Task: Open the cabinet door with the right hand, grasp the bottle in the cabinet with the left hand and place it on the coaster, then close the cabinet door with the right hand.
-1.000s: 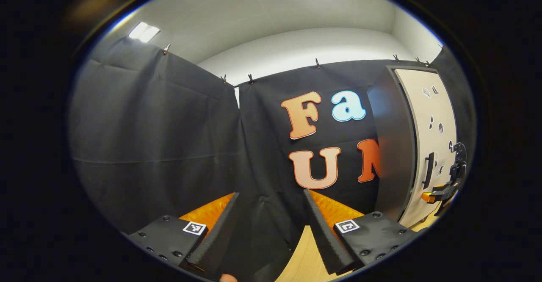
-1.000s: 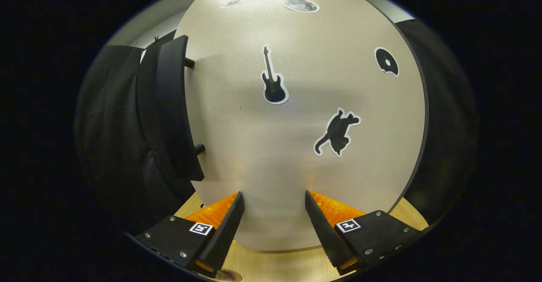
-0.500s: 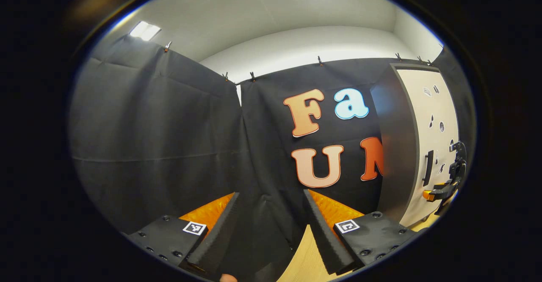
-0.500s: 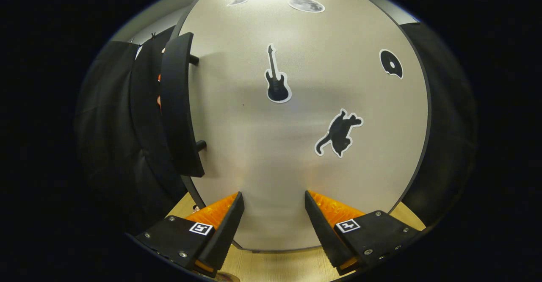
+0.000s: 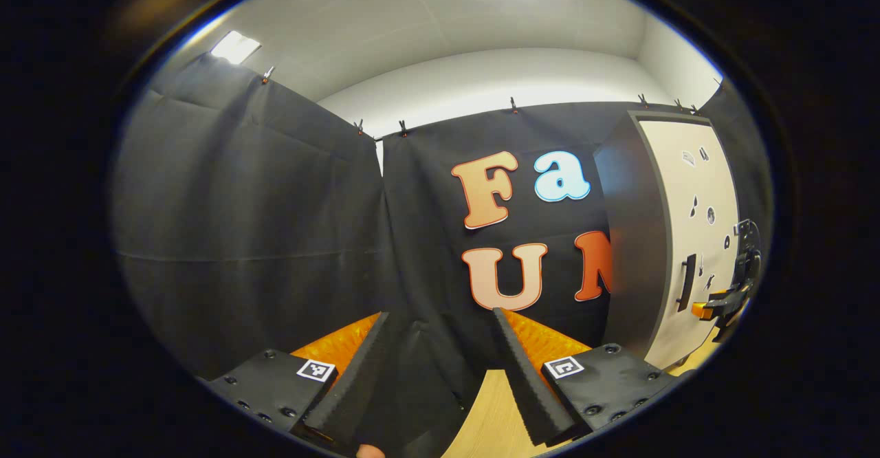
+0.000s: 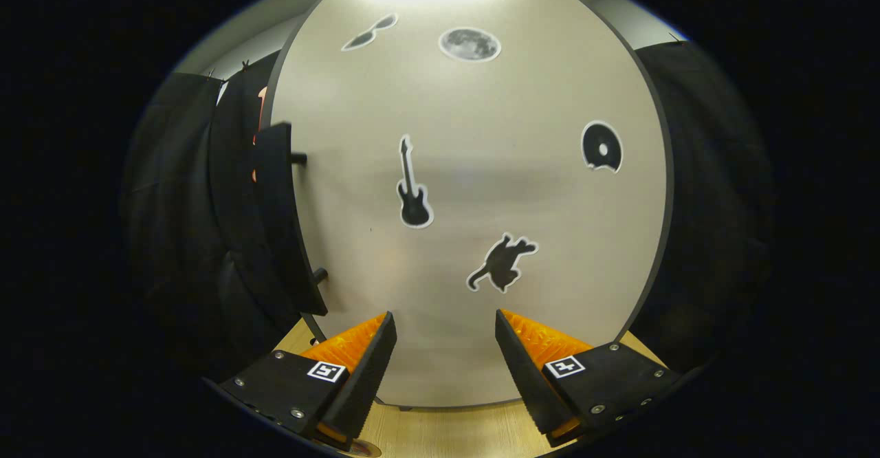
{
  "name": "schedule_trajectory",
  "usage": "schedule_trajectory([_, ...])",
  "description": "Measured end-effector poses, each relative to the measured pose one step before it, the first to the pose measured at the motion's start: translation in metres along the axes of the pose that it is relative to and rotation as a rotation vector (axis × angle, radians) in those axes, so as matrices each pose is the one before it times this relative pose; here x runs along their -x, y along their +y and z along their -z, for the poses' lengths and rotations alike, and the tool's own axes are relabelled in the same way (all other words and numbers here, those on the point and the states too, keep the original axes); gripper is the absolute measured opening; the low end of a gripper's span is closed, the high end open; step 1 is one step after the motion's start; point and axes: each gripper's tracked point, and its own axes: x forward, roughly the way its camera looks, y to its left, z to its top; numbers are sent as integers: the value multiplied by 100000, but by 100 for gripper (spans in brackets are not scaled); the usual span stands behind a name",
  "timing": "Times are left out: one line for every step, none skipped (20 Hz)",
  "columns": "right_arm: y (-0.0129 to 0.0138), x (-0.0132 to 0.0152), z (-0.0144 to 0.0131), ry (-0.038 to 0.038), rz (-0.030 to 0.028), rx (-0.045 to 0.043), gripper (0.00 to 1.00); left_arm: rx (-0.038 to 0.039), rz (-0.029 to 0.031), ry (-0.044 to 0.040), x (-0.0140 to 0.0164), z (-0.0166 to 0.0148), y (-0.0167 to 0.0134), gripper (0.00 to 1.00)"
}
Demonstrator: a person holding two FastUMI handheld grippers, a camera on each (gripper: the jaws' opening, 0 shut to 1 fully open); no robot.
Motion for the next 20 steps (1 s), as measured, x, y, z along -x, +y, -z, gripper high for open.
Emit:
schedule_trajectory([-696, 1126, -1434, -1924, -175, 576, 90, 557, 809, -319, 45, 39, -263, 94])
schedule_trajectory([-690, 1296, -1434, -1951, -131, 783, 90, 356, 658, -400, 55, -126, -347, 94])
schedule_trajectory([-718, 1238, -1463, -1865, 5, 1273, 90, 35, 358, -462, -166, -193, -88, 94])
schedule_trajectory([-747, 1312, -1463, -1825, 333, 1448, 90, -347, 42, -582, -57, -220, -78, 95])
schedule_trajectory([-668, 1364, -1574, -1970, 65, 1499, 90, -511, 58, -656, -1, -181, -129, 95])
schedule_trajectory([-605, 1400, -1635, -2278, -150, 1037, 90, -197, 409, -681, -124, -210, -204, 94])
schedule_trajectory([-634, 1379, -1577, -1847, -16, 324, 90, 343, 905, -667, 64, -271, -376, 94])
schedule_trajectory([-511, 1498, -1462, -1845, -238, 470, 90, 746, 1033, -378, -29, -194, -298, 94])
schedule_trajectory([-550, 1328, -1439, -1746, 28, 911, 90, 1009, 979, -257, 132, -73, -237, 94])
schedule_trajectory([-480, 1394, -1350, -1902, 431, 1249, 90, 865, 879, -181, 98, -83, -218, 94])
schedule_trajectory([-659, 1375, -1303, -2131, 942, 1630, 90, 503, 424, -366, 224, -175, -9, 94])
schedule_trajectory([-627, 1350, -1411, -2215, 897, 1870, 90, 113, -34, -516, 132, -205, 139, 95])
schedule_trajectory([-520, 1359, -1218, -2304, 790, 1725, 90, -3, -541, -736, 131, -243, 186, 94])
schedule_trajectory([-448, 1441, -1255, -2299, 962, 1501, 89, -219, -810, -1152, 300, -393, 293, 94])
schedule_trajectory([-489, 1085, -1109, -2215, 1364, 1144, 90, -288, -292, -958, 191, -228, 129, 94])
schedule_trajectory([-568, 1180, -1080, -1884, 1395, 920, 90, 69, -88, -674, 248, -178, 108, 94])
schedule_trajectory([-478, 1052, -818, -1375, 1199, 556, 90, 309, 441, -456, 232, -255, -8, 95])
schedule_trajectory([-214, 849, -556, -883, 856, 47, 90, 378, 332, -251, 190, -270, 17, 94])
schedule_trajectory([-176, 772, -335, -480, 259, -143, 90, 346, 376, -406, 325, -271, 128, 94])
schedule_trajectory([-278, 506, -266, -251, 557, -208, 90, 190, 255, -476, 283, -265, 97, 95])
